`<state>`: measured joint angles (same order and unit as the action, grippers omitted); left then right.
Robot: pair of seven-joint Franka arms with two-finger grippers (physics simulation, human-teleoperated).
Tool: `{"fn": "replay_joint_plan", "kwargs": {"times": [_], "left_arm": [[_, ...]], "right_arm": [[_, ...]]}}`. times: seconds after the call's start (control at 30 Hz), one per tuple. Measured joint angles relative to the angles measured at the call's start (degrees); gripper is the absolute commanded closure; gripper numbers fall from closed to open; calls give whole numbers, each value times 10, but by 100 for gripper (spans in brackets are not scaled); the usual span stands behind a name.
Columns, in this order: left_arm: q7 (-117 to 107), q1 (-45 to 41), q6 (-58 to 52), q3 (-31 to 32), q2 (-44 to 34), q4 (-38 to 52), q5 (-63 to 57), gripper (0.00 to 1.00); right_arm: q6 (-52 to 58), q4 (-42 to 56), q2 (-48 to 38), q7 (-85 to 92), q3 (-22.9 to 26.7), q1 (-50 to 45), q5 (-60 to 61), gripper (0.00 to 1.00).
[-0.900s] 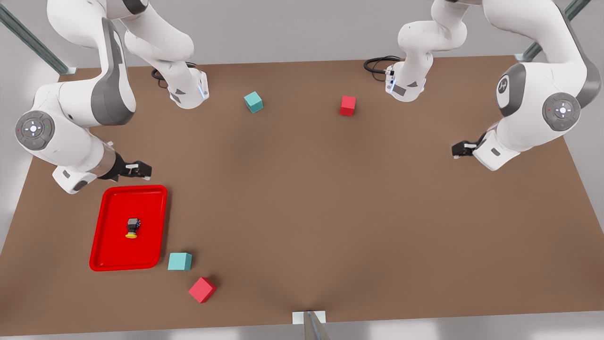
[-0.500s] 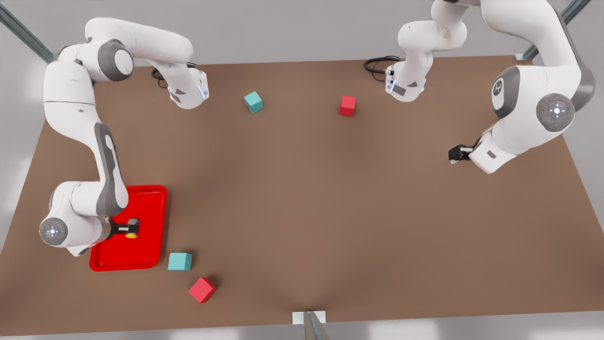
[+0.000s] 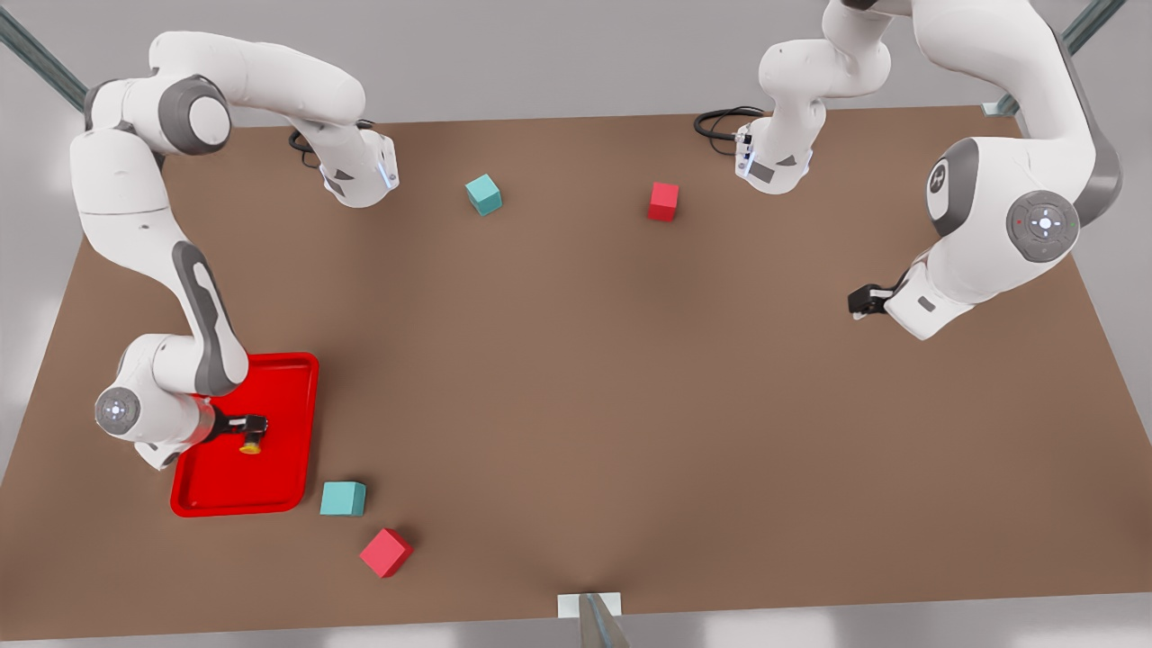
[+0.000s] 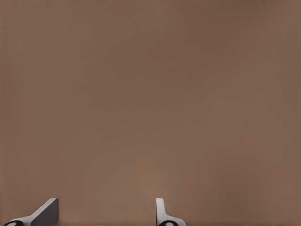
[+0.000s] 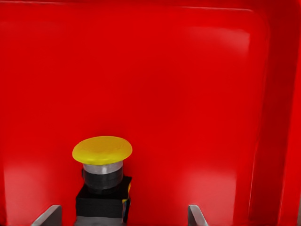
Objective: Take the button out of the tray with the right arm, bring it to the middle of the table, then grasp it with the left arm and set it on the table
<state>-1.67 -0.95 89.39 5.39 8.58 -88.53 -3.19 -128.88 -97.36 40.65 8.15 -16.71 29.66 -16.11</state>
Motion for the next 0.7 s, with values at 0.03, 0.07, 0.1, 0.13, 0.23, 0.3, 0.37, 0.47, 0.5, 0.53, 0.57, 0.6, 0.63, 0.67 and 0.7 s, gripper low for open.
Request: {"fn": "replay_joint_plan", "kwargs": {"times": [0.03, 0.07, 0.1, 0.13, 0.23, 0.3, 0.37, 0.47, 0.5, 0.53, 0.57, 0.6, 0.63, 0.67, 0.7], "left_arm": [[0, 0, 0, 0, 0, 0, 0, 0], [-1, 1, 1, 0, 0, 0, 0, 0], [-1, 2, 1, 0, 0, 0, -1, 0], [-1, 2, 1, 0, 0, 0, -1, 0], [-1, 2, 1, 0, 0, 0, -1, 0], [-2, 2, 1, 0, 0, 0, 0, 0], [-2, 1, 1, 0, 0, 0, 0, 0], [-3, 1, 0, 0, 2, 0, 0, 0], [-3, 1, 0, 0, 4, 0, -1, 0], [-3, 1, 0, 0, 5, 0, -1, 0], [-3, 1, 0, 0, 5, 0, -1, 0], [-3, 1, -1, 0, 5, 0, 0, 0], [-3, 1, -1, 0, 6, 0, 0, 0], [-3, 1, 0, 0, 7, 0, -1, 0], [-3, 1, 0, 0, 7, 0, -1, 0]], "right_arm": [[-13, -13, -4, 2, -2, 4, 0, 0], [-24, -20, -6, 3, -3, 6, 0, 0], [-34, -24, -7, 4, -3, 7, 0, 0], [-46, -26, -7, 5, -3, 8, 0, 0], [-81, -27, -4, 3, 0, 9, 0, 0], [-98, -31, -3, 1, 0, 9, -1, 0], [-111, -39, -3, 0, 0, 9, -1, 0], [-122, -50, -4, -3, 0, 8, -1, 0], [-124, -53, -5, -4, 0, 8, -1, 0], [-126, -56, -5, -4, 0, 8, -1, 0], [-127, -59, -6, -5, 0, 8, -1, 0], [-126, -63, -6, -6, 0, 9, -1, 5], [-124, -65, -6, -6, 0, 9, -1, 14], [-123, -67, -6, -7, 0, 9, -1, 31], [-119, -67, -7, -7, 0, 9, -1, 53]]}}
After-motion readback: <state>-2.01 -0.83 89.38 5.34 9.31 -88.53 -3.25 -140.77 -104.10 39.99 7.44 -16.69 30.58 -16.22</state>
